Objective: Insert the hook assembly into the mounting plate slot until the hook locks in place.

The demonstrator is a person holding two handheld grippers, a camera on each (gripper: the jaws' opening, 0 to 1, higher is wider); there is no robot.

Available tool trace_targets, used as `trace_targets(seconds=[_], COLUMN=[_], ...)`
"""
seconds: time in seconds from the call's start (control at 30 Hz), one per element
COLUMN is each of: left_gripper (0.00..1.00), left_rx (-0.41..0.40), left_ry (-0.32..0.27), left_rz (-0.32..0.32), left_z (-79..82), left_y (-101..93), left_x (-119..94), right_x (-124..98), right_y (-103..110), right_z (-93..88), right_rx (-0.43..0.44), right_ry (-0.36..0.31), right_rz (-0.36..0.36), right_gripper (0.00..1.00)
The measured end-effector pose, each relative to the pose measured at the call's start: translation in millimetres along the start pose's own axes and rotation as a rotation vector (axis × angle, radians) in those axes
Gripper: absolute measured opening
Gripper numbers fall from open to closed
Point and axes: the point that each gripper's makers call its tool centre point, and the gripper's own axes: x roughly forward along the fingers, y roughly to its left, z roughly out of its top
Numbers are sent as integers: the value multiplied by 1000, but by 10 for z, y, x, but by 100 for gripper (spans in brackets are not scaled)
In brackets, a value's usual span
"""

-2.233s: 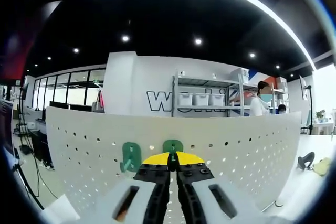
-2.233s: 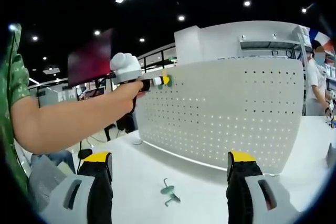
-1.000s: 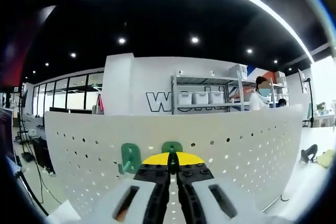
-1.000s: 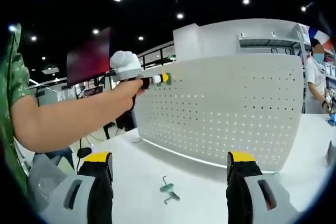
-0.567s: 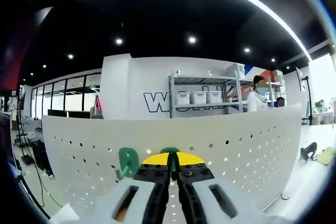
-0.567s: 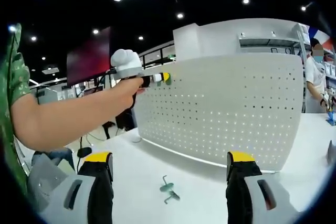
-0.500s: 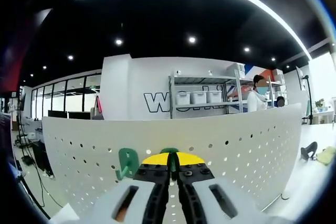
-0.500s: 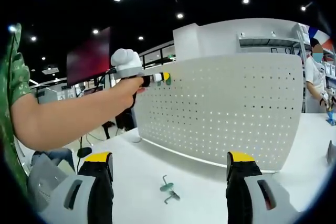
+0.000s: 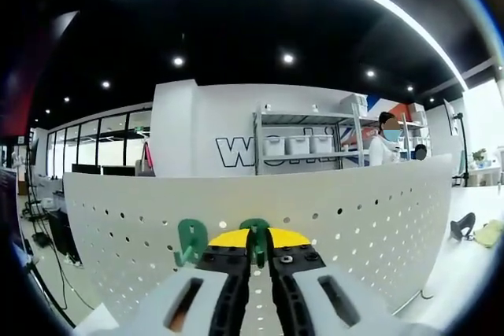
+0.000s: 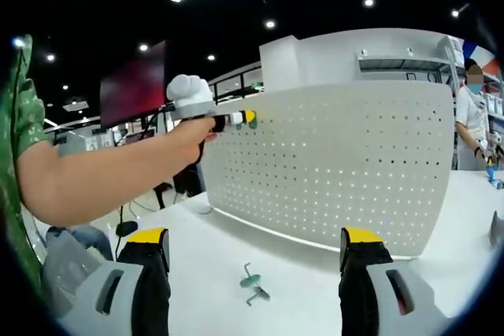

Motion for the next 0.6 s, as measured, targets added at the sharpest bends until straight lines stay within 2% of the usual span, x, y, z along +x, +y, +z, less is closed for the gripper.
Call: trace_targets(seconds=[0.6], left_gripper=[26], left_rx=[-15], left_ry=[9], left_rz=[-13], left_z=[-25], left_y=[-23], left_x=[-47], right_x=[-1], right_y=[28], right_z=[17], right_rx=[-4], right_ry=[-6], right_rz=[4], right_gripper=[91])
